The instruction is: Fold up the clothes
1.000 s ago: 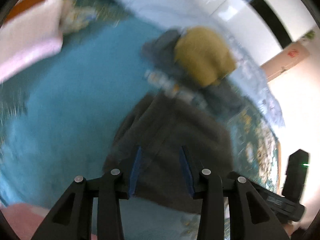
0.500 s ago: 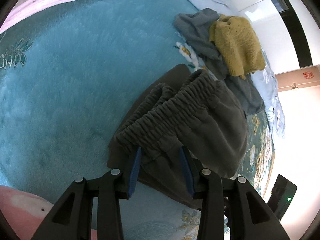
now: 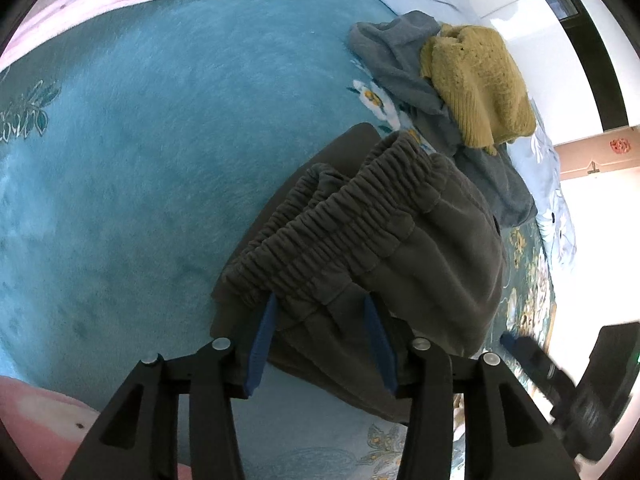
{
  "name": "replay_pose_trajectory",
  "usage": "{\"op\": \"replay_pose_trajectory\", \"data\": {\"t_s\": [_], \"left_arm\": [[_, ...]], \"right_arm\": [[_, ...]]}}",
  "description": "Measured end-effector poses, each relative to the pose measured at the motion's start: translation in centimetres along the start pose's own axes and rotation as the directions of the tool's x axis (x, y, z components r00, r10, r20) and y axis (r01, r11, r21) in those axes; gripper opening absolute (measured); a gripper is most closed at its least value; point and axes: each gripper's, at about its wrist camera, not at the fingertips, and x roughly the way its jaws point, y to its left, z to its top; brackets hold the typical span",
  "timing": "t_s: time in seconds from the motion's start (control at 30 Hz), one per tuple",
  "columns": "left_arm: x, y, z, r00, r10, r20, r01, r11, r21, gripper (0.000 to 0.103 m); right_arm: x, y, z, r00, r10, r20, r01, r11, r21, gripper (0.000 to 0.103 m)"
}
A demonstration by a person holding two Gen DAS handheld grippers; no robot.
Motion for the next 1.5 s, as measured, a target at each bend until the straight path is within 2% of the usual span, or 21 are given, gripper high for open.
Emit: {"op": "replay_pose_trajectory", "data": {"t_s": [0.07,0.2,0.27,0.33,0.43,0.53,0.67,0.77,1.0,1.07,1.13,1.23,1.3,1.43,1.5], "left_arm": [[-1.4,-0.9,-0.2,0.999,-0.020,0.038,0.019,0.999,0.035,0.047],[-4.7,-4.6,0.2,0.987,-0.071,0.145,0.043,0.981,0.187,0.047],[-4.1,-6.9,1.0,0.985,-0.087,0.148,0.047,0.966,0.255,0.047],[-1.9,-8.0,2.0,0.991,-0.083,0.102,0.052,0.959,0.279,0.047],[2.5,-7.4,3.7,0.999,-0.035,0.029,0.027,0.973,0.228,0.047],[4.3,-6.4,4.3,0.998,-0.055,0.012,0.052,0.981,0.190,0.047],[5.0,-6.4,4.6,0.998,-0.061,-0.013,0.062,0.980,0.191,0.047],[4.9,-6.0,4.5,0.997,-0.071,-0.014,0.072,0.983,0.170,0.047],[5.0,-6.6,4.5,0.999,-0.043,-0.010,0.044,0.980,0.193,0.047],[3.9,-6.2,4.4,0.997,-0.081,-0.008,0.081,0.982,0.169,0.047],[2.3,-5.1,4.1,0.987,-0.158,0.011,0.155,0.978,0.137,0.047],[0.3,-2.4,4.0,0.979,-0.197,0.053,0.192,0.978,0.086,0.048],[0.0,-0.2,4.1,0.983,-0.174,0.056,0.173,0.984,0.030,0.052],[1.8,2.7,4.2,0.992,-0.122,-0.012,0.121,0.990,-0.078,0.061],[2.9,2.5,4.3,0.988,-0.140,-0.057,0.136,0.988,-0.073,0.064]], "right_arm": [[0.1,-0.5,0.9,1.000,-0.015,0.007,0.014,1.000,0.017,0.046],[0.9,-0.2,1.8,1.000,-0.013,0.017,0.012,0.999,0.033,0.046],[1.5,-0.5,2.3,1.000,-0.004,0.008,0.003,0.999,0.051,0.046],[2.1,-0.7,2.8,1.000,0.002,0.001,-0.002,0.998,0.060,0.046],[3.7,-1.0,3.3,0.999,-0.004,-0.032,0.007,0.997,0.072,0.046],[5.8,-1.1,3.5,0.997,-0.025,-0.076,0.031,0.997,0.073,0.047],[8.0,-1.6,3.7,0.991,-0.049,-0.122,0.061,0.994,0.095,0.047],[8.8,-2.2,3.9,0.990,-0.038,-0.138,0.055,0.991,0.121,0.047],[8.9,-2.5,3.9,0.990,-0.019,-0.140,0.038,0.990,0.138,0.047],[7.9,-2.3,3.7,0.993,0.010,-0.116,0.007,0.989,0.148,0.048],[5.9,-2.5,3.2,0.995,0.074,-0.059,-0.065,0.986,0.150,0.048],[3.6,-3.7,2.5,0.993,0.116,0.005,-0.116,0.978,0.174,0.048],[2.5,-5.4,1.8,0.990,0.135,0.040,-0.141,0.964,0.224,0.059],[2.2,-9.4,0.3,0.980,0.193,0.056,-0.200,0.911,0.362,0.065],[2.7,-10.6,-0.7,0.974,0.222,0.049,-0.222,0.882,0.415,0.075]]}}
